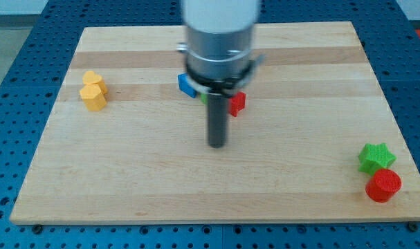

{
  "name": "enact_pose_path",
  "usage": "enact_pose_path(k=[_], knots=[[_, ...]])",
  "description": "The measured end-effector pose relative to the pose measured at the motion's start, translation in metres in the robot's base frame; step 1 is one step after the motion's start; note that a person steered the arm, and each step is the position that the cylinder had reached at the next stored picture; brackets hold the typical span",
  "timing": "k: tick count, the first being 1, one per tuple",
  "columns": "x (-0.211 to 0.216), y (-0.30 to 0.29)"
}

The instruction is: Move the green circle into the red star

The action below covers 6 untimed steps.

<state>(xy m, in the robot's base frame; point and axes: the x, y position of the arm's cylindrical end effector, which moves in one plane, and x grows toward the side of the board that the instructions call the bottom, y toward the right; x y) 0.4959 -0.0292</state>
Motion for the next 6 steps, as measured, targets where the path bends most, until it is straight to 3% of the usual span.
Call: enact_pose_path(k=[1, 2, 4, 6], knots=[[-0.026, -0.062], [-0.065, -0.079], [-0.122, -0.056], [-0.125, -0.018]])
